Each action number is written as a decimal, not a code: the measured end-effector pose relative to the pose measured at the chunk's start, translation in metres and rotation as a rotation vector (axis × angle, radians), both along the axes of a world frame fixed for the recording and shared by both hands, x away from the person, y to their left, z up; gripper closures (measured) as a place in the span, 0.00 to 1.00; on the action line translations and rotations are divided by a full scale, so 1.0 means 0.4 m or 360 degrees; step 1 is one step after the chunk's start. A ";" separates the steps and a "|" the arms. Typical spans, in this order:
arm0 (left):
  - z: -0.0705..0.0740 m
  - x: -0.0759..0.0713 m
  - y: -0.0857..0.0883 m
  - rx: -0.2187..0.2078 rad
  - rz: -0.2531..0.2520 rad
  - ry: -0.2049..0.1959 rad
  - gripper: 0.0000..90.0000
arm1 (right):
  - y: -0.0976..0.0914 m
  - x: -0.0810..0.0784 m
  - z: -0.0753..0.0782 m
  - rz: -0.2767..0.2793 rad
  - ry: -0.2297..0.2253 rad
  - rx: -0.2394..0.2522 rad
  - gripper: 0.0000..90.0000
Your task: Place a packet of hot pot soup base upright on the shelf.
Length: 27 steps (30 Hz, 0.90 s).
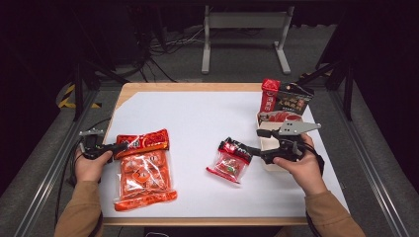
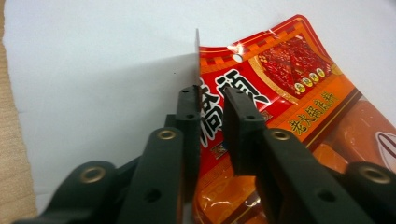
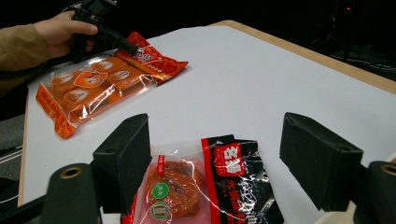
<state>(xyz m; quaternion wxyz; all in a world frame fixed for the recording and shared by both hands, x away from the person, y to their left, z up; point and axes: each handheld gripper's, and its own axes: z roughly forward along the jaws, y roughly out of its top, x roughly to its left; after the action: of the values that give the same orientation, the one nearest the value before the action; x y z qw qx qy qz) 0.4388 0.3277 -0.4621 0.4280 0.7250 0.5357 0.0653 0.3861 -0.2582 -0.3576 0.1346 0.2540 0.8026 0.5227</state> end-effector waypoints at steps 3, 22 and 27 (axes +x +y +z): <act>0.001 0.000 0.000 -0.0009 -0.0006 -0.0007 0.92 | -0.002 0.001 -0.004 -0.0004 0.0009 0.0000 0.28; 0.074 -0.033 0.004 -0.0119 -0.0036 -0.0165 1.00 | 0.000 -0.002 -0.005 0.0002 0.0013 0.0002 0.29; 0.108 -0.048 0.001 -0.0165 -0.0032 -0.0225 1.00 | -0.001 -0.002 -0.004 0.0004 0.0014 0.0007 0.31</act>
<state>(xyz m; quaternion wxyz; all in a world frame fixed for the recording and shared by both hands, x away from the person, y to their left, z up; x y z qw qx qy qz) 0.4194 0.3279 -0.4190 0.5024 0.7008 0.4994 0.0843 0.3851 -0.2584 -0.3593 0.1299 0.2557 0.8024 0.5234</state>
